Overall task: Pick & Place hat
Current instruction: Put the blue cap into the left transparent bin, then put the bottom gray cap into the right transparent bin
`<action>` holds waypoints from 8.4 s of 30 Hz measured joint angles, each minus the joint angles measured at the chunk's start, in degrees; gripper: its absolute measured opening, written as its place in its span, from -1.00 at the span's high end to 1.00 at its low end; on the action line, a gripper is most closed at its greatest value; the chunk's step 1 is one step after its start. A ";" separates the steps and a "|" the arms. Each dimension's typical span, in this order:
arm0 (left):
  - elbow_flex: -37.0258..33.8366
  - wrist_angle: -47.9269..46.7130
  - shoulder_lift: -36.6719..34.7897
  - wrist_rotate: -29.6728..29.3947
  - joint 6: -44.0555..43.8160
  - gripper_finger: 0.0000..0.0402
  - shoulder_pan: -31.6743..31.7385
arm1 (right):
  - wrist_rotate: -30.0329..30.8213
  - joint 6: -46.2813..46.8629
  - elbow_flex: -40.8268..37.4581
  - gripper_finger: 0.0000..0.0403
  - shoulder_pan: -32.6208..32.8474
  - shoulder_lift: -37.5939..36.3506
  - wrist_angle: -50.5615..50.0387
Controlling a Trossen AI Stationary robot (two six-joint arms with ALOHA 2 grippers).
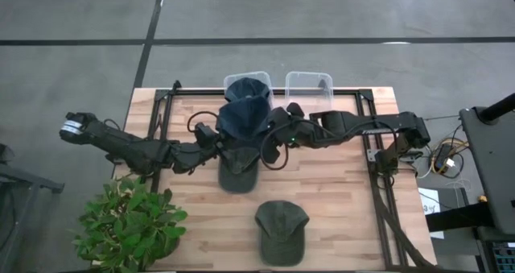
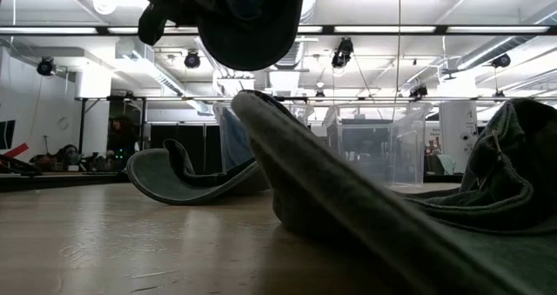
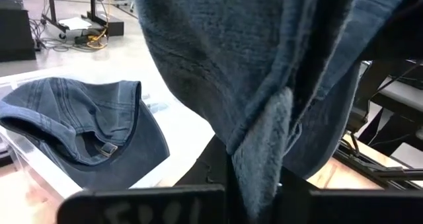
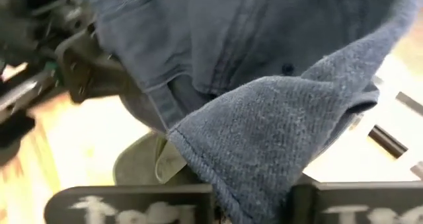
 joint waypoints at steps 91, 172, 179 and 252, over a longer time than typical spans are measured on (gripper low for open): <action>30.91 -39.64 22.41 30.95 -34.67 0.78 38.03 | -3.06 -25.15 -35.58 0.36 1.55 -39.32 11.69; 50.16 -63.66 16.34 30.97 -11.47 0.12 28.19 | -4.47 -24.08 -35.81 0.36 1.78 -39.37 1.67; 43.88 -63.66 12.30 24.19 -14.65 0.12 15.71 | -21.46 -18.78 -38.13 0.41 1.83 -39.20 2.06; -7.48 -44.26 -27.43 20.47 -10.81 0.12 6.93 | -22.38 54.89 -39.32 0.19 36.19 -3.30 24.08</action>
